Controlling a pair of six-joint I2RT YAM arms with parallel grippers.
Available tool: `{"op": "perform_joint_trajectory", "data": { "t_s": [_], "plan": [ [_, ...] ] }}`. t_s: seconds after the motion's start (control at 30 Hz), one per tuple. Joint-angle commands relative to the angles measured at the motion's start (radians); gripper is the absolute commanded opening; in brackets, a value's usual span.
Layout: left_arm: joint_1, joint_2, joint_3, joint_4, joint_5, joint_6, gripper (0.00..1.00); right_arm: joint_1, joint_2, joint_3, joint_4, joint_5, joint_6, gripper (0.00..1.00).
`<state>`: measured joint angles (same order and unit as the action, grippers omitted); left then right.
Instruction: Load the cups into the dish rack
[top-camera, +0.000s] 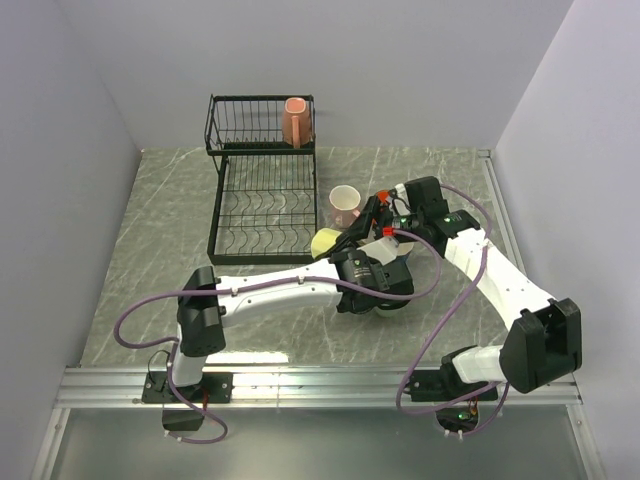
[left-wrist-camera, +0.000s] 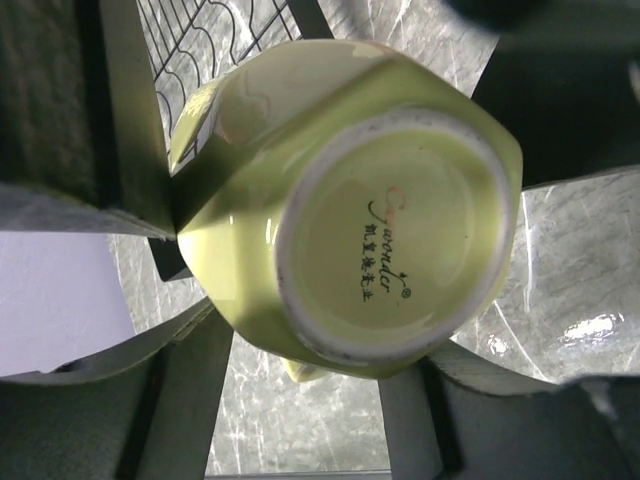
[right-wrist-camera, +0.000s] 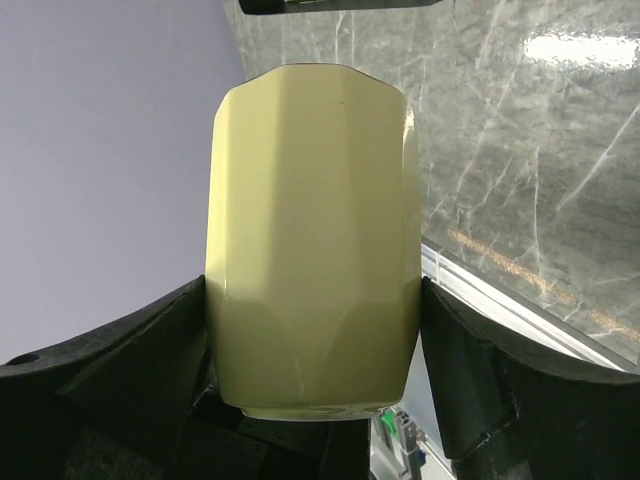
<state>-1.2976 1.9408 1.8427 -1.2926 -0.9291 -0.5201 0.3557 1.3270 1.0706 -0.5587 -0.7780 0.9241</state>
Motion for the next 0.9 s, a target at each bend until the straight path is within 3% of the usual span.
{"op": "perform_joint_trajectory", "data": {
  "t_s": [0.0,0.23,0.57,0.87],
  "plan": [
    [0.052,-0.054,-0.029,-0.04,-0.093,-0.055,0.6,0.026,-0.095,0.018,-0.069,-0.214,-0.005,0.0],
    [0.043,-0.059,-0.046,-0.063,-0.093,-0.087,0.52,0.02,-0.084,0.04,-0.079,-0.211,-0.011,0.0],
    [0.032,-0.141,-0.091,-0.076,-0.077,-0.133,0.62,-0.014,-0.04,0.074,-0.125,-0.155,-0.07,0.0],
    [0.031,-0.16,-0.152,-0.022,-0.065,-0.098,0.62,-0.027,-0.032,0.095,-0.138,-0.159,-0.073,0.0]
  ]
}}
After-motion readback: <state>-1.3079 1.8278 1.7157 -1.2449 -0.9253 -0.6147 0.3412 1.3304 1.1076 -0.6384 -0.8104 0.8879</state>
